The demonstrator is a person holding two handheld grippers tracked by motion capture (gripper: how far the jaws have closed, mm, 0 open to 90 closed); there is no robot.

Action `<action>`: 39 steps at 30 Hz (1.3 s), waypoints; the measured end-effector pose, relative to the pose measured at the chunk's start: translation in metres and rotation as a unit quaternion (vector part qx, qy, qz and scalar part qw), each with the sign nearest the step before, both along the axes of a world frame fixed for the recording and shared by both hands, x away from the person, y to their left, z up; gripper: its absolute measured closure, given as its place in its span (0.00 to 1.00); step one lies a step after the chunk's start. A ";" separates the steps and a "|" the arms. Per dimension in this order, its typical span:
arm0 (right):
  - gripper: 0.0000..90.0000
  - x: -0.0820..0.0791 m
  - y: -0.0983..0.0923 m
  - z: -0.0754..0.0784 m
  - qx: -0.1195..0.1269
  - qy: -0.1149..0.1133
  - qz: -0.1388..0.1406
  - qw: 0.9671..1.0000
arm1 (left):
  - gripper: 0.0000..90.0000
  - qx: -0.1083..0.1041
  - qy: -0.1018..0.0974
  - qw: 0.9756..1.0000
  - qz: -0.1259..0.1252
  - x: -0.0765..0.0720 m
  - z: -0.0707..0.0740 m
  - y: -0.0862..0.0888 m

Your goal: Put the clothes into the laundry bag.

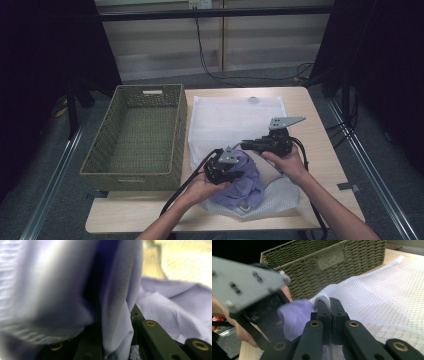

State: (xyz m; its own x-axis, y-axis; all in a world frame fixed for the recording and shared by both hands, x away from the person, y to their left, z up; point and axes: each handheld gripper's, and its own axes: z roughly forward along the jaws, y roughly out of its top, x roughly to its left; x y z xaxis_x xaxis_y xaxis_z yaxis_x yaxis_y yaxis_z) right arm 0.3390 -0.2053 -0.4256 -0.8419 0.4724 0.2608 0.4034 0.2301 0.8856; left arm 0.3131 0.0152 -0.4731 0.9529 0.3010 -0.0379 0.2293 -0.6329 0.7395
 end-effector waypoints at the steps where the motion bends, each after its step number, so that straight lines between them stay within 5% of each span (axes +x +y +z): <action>1: 0.98 0.000 0.000 0.000 0.000 0.000 0.000 1.000 | 0.87 0.007 -0.005 1.000 -0.003 0.001 -0.003 -0.001; 7: 0.98 0.000 0.000 0.000 0.000 0.000 0.000 1.000 | 0.85 0.045 -0.017 0.999 -0.016 0.003 -0.014 -0.001; 8: 0.98 0.000 0.000 0.000 0.000 0.000 0.000 1.000 | 0.84 0.021 -0.007 1.000 0.005 0.000 -0.016 -0.003; 13: 0.98 0.000 0.001 0.000 -0.002 0.002 0.000 1.000 | 0.66 0.021 0.008 1.000 0.002 0.003 -0.011 0.002; 15: 0.98 0.000 0.000 0.000 -0.001 0.002 0.001 1.000 | 0.59 0.001 0.013 1.000 0.010 0.001 -0.009 0.002; 24: 0.98 0.001 0.000 -0.001 -0.001 0.003 -0.001 1.000 | 0.38 -0.018 0.018 1.000 0.006 -0.007 0.007 0.009; 31: 0.98 0.001 -0.002 -0.001 0.000 0.003 -0.003 1.000 | 0.34 -0.050 0.014 0.998 0.023 -0.018 0.027 0.036; 39: 0.98 0.001 0.001 -0.002 -0.003 0.005 -0.002 1.000 | 0.38 -0.056 -0.004 0.998 0.026 -0.037 0.033 0.066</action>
